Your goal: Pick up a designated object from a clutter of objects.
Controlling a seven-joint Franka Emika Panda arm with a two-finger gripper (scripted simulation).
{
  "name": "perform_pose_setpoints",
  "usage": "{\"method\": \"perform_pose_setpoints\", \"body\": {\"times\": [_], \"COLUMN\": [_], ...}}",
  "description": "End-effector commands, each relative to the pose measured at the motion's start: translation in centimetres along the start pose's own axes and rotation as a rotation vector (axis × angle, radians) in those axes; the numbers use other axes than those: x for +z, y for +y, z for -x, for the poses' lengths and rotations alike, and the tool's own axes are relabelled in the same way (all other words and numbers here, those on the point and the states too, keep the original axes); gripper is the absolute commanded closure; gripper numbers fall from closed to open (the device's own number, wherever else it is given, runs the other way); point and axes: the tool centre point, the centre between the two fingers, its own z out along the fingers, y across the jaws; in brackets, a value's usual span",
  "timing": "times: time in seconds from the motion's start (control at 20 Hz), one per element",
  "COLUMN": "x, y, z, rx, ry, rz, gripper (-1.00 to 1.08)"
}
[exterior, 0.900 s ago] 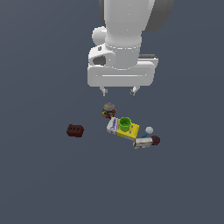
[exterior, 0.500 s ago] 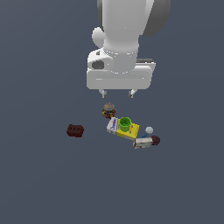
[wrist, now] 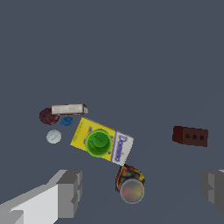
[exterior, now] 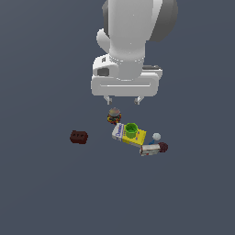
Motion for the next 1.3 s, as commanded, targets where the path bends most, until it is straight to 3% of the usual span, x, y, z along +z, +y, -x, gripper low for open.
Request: {"method": "perform_pose_setpoints", "body": {"times": [0.0,0.45,1.25], "x": [0.6,4.9,17.5], "y": [-0.4,-3.6,-13.2], "z": [-0.2,-1.7,-2.6], "rx": [0.01,0.087,0.299], "ry": [-0.001,-0.005,-0.02], "rz": [0.0,0.001,-0.007], "gripper": [-0.92,-0.92,-0.92]}}
